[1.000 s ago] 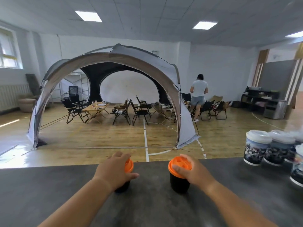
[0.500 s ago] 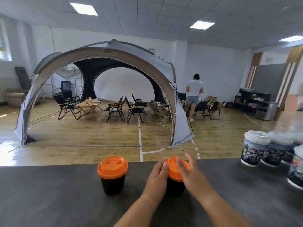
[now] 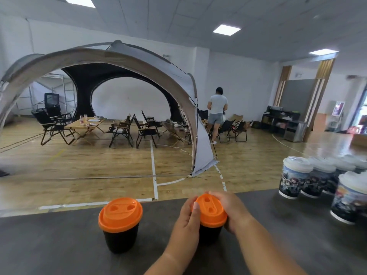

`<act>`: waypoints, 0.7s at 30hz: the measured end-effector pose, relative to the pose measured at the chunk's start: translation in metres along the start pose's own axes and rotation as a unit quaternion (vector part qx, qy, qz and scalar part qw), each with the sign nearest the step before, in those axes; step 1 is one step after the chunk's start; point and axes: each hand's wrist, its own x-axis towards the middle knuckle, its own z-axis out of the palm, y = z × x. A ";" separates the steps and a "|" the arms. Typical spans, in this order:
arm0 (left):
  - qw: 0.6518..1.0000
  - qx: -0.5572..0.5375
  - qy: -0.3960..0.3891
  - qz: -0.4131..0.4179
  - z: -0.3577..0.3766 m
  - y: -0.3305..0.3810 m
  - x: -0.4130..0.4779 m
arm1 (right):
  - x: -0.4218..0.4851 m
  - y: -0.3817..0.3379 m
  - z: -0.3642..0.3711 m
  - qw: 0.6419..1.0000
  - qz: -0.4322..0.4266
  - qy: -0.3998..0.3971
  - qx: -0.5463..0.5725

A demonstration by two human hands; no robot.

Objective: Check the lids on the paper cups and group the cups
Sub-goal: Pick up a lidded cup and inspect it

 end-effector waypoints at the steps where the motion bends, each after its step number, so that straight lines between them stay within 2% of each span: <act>1: 1.000 0.004 -0.007 -0.003 0.001 0.000 -0.001 | -0.001 0.000 0.000 1.000 -0.002 0.006 0.003; 7: 1.000 0.017 -0.025 0.008 0.001 0.002 -0.003 | -0.003 -0.001 0.000 1.000 0.019 0.007 0.003; 10: 0.999 0.021 -0.032 0.021 0.001 0.001 -0.004 | -0.007 0.000 -0.004 0.999 0.026 0.002 0.038; 17: 0.998 0.041 -0.029 0.025 0.001 -0.001 -0.002 | -0.013 0.017 -0.008 0.998 -0.037 0.039 0.031; 21: 0.998 0.057 -0.032 0.026 0.001 0.003 -0.004 | -0.019 0.024 -0.005 0.993 -0.086 0.075 -0.016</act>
